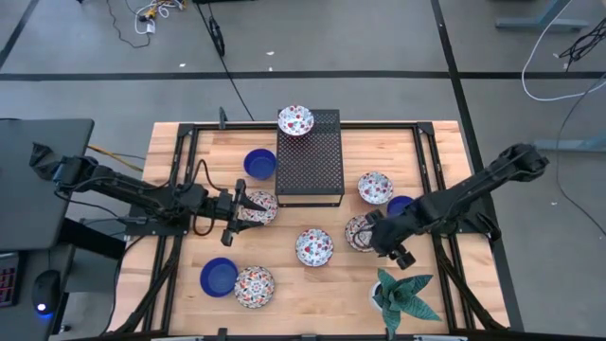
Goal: Pick & Place Mini bowls
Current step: Put the right orange patterned bowl on the shelf
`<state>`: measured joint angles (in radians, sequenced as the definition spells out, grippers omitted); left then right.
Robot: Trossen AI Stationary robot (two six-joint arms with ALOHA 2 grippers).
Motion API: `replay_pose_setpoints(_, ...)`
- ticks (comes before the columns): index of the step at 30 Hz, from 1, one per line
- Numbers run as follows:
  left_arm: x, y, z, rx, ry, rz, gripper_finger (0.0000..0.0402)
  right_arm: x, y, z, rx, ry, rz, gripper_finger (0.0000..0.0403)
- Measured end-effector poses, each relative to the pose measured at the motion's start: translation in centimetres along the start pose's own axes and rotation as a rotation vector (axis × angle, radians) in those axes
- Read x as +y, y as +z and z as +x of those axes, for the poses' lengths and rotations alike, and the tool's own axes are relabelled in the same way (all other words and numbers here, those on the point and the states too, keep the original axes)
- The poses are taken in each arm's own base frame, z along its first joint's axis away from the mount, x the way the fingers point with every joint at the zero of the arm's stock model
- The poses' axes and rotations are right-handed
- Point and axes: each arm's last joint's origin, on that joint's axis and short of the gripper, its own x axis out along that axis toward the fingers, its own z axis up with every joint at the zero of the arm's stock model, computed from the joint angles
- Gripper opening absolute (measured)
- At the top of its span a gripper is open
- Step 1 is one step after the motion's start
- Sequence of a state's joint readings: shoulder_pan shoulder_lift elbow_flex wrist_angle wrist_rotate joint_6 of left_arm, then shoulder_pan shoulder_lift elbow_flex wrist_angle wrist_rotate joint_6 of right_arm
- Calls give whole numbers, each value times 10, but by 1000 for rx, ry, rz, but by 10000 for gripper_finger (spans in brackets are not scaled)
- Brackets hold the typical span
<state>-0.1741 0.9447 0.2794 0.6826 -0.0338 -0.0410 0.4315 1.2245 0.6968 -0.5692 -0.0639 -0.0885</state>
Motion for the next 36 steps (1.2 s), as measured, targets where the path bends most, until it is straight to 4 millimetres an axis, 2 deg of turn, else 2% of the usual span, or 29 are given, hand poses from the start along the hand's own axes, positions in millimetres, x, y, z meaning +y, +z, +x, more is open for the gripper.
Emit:
replay_pose_setpoints(7, 1, 0, 0, -1, 26, 0, 188, 3, -2, 16, 74, -91, 15, 192)
replay_pose_setpoints(15, 1, 0, 0, -1, 26, 0, 188, 7, -3, 27, 126, -134, -22, 149)
replay_pose_setpoints(19, 1, 0, 0, -1, 26, 1, 188, 8, -3, 28, 130, -175, -35, 112)
replay_pose_setpoints(25, 1, 0, 0, -1, 26, 1, 188, 9, -3, 28, 127, -170, -20, 30)
replay_pose_setpoints(27, 1, 0, 0, -1, 26, 1, 188, 9, -2, 27, 119, -178, -20, 12)
replay_pose_setpoints(31, 1, 0, 0, -2, 26, 1, 188, 12, 0, 22, 114, -145, -10, 17)
replay_pose_setpoints(36, 1, 0, 0, -2, 26, 1, 188, 17, 22, -9, 25, -26, 14, 6)
